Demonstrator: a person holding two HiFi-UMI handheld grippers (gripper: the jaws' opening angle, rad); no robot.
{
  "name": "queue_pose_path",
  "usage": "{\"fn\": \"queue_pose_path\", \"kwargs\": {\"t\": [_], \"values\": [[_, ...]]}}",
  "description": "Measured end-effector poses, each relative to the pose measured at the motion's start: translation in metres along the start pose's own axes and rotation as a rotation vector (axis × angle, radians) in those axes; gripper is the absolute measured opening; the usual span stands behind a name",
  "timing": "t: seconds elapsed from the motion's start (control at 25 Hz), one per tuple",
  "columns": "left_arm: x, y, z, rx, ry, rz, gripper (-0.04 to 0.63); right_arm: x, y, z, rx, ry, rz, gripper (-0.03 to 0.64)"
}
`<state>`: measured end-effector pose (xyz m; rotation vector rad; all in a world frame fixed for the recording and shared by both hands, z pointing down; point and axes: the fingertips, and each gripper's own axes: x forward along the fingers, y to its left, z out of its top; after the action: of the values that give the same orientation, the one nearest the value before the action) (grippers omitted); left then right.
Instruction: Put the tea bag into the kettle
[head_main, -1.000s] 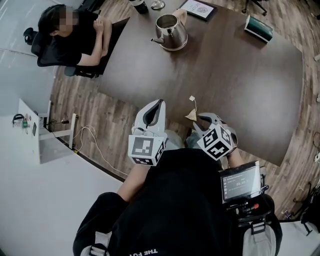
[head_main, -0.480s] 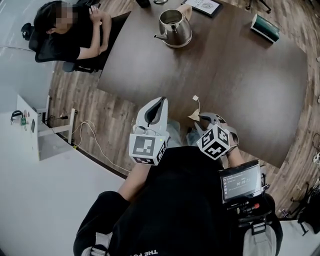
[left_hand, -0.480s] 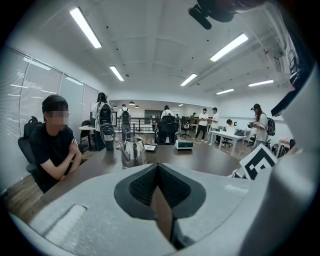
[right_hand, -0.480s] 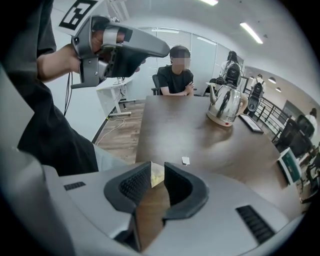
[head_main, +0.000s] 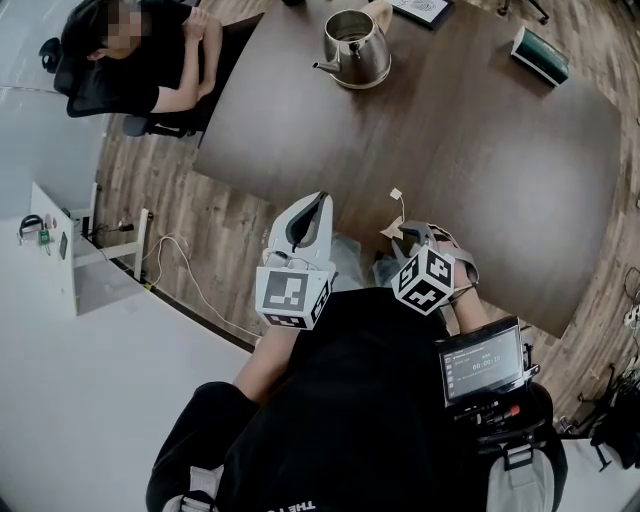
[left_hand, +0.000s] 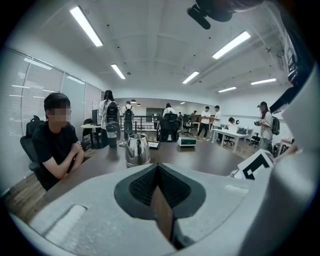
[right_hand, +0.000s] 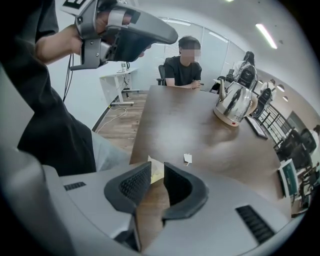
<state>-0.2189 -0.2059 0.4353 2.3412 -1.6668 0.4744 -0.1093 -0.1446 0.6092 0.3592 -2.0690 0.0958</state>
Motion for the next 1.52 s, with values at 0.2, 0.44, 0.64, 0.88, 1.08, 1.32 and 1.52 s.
{"fn": "queue_pose_path", "kwargs": {"t": [0.2,0.44,0.64,0.88,1.08,1.32,1.52], "values": [[-0.001,-0.001,-0.003,0.004,0.009,-0.003,0.003,0.005,0.002,-0.005,-0.006,0.024,0.008,0.077],[-0.001,0.000,-0.002,0.004,0.013,-0.004,0.003,0.007,0.004,-0.005,0.007,0.029,0.018,0.063],[-0.002,0.000,0.000,-0.001,0.008,-0.001,0.003,0.007,0.005,-0.007,0.008,0.036,0.015,0.042],[-0.001,0.001,0.001,-0.001,0.002,0.003,0.003,0.006,0.003,-0.008,0.020,0.030,0.017,0.028],[-0.003,0.001,0.001,-0.005,-0.003,0.010,0.003,0.003,0.000,-0.005,0.049,0.014,0.021,0.023],[-0.004,0.002,0.002,-0.008,-0.006,0.015,0.003,-0.001,-0.008,0.001,0.072,-0.014,0.000,0.012],[-0.003,0.002,0.003,-0.010,-0.014,0.018,0.003,-0.009,-0.023,0.007,0.145,-0.066,-0.024,0.008]]}}
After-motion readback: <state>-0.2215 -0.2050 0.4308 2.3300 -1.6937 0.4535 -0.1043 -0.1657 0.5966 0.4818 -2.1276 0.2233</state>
